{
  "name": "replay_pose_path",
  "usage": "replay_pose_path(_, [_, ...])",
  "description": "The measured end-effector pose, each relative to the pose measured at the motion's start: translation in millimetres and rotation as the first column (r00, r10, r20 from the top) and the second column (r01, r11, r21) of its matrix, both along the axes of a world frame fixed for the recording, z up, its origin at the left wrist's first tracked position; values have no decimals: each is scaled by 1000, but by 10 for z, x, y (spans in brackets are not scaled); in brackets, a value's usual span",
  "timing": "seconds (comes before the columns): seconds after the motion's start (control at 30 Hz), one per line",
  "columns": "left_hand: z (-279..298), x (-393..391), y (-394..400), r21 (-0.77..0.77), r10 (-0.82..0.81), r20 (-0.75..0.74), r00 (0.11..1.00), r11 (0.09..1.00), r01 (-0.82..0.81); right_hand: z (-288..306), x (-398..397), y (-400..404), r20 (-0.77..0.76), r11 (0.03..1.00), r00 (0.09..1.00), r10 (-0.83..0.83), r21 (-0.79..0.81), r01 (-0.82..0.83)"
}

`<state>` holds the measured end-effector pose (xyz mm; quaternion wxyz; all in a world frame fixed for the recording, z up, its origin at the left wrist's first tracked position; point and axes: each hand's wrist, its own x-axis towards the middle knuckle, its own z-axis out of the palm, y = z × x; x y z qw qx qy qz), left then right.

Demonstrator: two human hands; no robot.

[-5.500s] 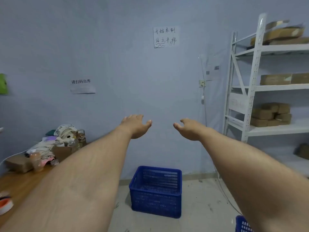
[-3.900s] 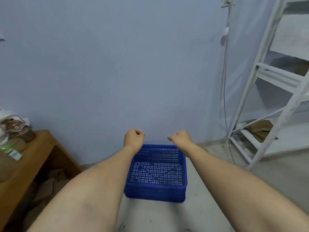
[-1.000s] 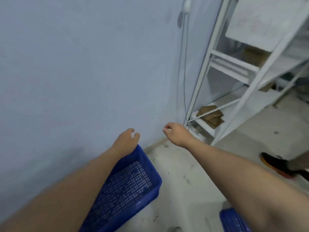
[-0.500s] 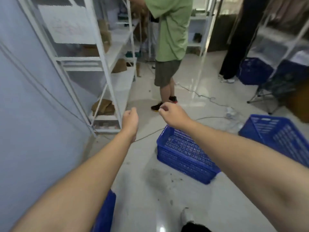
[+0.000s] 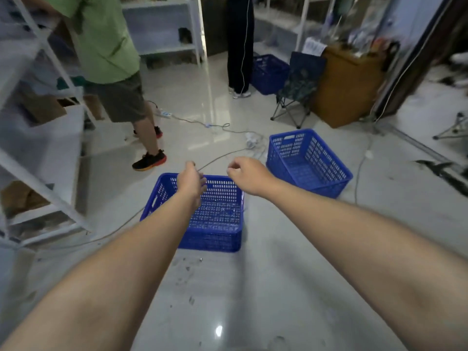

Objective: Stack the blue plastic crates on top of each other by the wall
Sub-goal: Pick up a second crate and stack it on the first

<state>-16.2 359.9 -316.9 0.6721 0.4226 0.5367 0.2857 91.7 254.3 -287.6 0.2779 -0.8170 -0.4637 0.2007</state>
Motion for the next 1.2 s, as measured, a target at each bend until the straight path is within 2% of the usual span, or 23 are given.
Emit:
replay_pose_path(0.2, [-196,500,106,-135,-16,-44,999,991,10,-254,1007,-137,-104,997,995,-10,-77,1])
replay_pose_path(0.37, [-499,561,578,-272,-128,-28,991,956,115,-504,1462,358,-114,998,991,-65,-25,62])
replay_pose_path(0.43, [-698,614,812,-308,-123,-7,992,944,115,-629,1597,640,-120,997,991,-61,-59,54])
replay_pose_path(0.67, [-1361,887,1887,-445,-11,-61,998,895,-18,-842,2026,1819,-4,979,997,-75,-192,73])
replay_pose_path(0.87, [-1468,972,2567,-524,90,-17,996,848,-86,-928,2217,2720,-43,934,999,-21,-356,4])
replay_pose_path(1.07, [-1832,708,3003,-557,109,-179,978,808,-193,-1124,2270,3589,-13,905,994,105,-414,-101])
replay_pose_path(1.2, [-2164,506,3073,-599,157,-289,944,740,-306,-1534,2367,4161,-92,900,990,107,-415,-136])
